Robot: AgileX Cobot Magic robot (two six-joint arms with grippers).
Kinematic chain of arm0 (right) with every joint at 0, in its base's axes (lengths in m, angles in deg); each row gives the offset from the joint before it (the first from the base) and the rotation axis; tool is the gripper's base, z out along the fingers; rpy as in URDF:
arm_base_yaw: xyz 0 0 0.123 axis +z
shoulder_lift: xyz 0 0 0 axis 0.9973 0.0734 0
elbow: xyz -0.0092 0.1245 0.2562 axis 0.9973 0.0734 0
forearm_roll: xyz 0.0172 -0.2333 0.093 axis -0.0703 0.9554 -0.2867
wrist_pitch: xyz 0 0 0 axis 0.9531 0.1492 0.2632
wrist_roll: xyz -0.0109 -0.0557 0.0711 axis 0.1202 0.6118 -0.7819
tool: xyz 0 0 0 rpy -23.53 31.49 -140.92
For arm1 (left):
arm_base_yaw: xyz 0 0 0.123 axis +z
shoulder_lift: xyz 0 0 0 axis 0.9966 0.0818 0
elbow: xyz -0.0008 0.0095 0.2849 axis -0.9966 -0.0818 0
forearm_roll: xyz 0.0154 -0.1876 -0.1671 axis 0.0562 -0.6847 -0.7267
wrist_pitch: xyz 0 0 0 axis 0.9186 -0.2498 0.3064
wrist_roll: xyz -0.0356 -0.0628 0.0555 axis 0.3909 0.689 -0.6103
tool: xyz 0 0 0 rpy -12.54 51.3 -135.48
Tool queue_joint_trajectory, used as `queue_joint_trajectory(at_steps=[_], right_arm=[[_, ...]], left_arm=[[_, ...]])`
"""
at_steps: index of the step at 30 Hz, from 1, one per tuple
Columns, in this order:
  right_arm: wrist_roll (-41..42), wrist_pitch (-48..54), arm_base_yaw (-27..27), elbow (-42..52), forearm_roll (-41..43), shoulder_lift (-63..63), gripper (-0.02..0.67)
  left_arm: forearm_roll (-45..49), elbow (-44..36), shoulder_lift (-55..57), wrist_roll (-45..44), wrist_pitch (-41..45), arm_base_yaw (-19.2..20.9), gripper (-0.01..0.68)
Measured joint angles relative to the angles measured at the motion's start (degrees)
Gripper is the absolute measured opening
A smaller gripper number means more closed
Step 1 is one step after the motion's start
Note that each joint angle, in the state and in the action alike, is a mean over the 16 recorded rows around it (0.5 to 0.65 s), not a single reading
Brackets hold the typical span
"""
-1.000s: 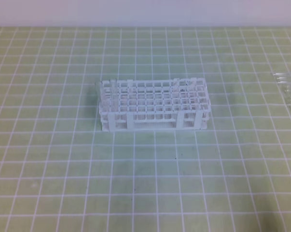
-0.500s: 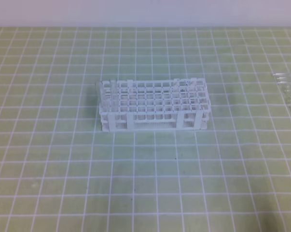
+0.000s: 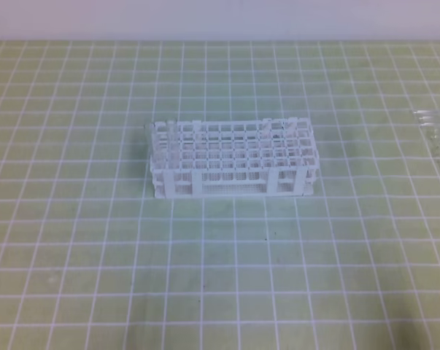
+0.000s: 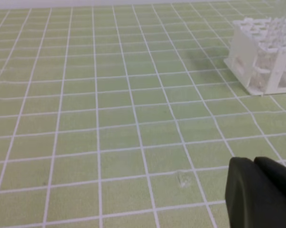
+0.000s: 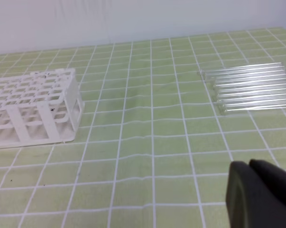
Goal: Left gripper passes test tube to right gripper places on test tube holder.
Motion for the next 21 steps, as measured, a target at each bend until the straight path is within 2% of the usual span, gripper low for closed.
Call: queue_joint_trajectory(at_steps=[21], right_arm=[[0.08, -0.01, 0.0, 0.0, 0.0, 0.01, -0.015]], left_arm=[[-0.1, 0.07, 0.0, 0.01, 0.11, 0.0, 0.0]])
